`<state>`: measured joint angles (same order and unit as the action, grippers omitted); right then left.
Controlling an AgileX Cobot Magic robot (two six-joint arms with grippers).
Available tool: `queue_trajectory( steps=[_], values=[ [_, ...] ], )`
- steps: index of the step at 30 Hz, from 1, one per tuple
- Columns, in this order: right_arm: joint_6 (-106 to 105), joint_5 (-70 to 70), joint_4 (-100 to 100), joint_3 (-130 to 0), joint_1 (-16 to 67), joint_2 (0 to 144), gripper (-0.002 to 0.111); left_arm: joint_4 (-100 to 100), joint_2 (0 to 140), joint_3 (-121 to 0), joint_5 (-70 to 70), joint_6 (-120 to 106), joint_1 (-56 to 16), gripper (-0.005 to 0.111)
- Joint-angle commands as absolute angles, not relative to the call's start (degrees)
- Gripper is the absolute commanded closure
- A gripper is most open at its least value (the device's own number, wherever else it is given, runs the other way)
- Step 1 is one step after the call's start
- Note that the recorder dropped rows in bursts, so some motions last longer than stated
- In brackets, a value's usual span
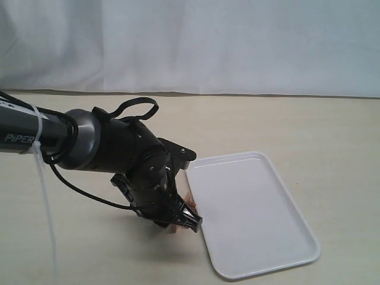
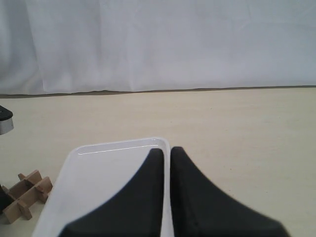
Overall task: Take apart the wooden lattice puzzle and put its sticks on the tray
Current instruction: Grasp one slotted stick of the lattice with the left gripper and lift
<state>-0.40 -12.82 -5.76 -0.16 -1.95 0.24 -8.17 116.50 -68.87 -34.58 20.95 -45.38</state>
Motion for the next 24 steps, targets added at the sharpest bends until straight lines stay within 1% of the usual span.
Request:
queue_trajectory(
  steps=[1, 2, 9, 24],
  values=[
    [-0.8, -13.0, -5.3, 0.0, -1.9, 0.0, 0.104, -8.4, 116.5, -68.7, -34.0, 21.4, -45.3, 0.081],
    [-0.8, -13.0, -5.3, 0.0, -1.9, 0.0, 0.104, -8.4, 116.5, -68.7, -34.1, 21.4, -45.3, 0.083],
    [-0.8, -13.0, -5.3, 0.0, -1.9, 0.0, 0.104, -9.4, 116.5, -68.7, -35.4, 21.3, -45.3, 0.107],
    [-0.8, -13.0, -5.3, 0.0, -1.9, 0.0, 0.104, -11.9, 114.9, -68.8, -38.6, 21.3, -45.3, 0.107]
  ],
)
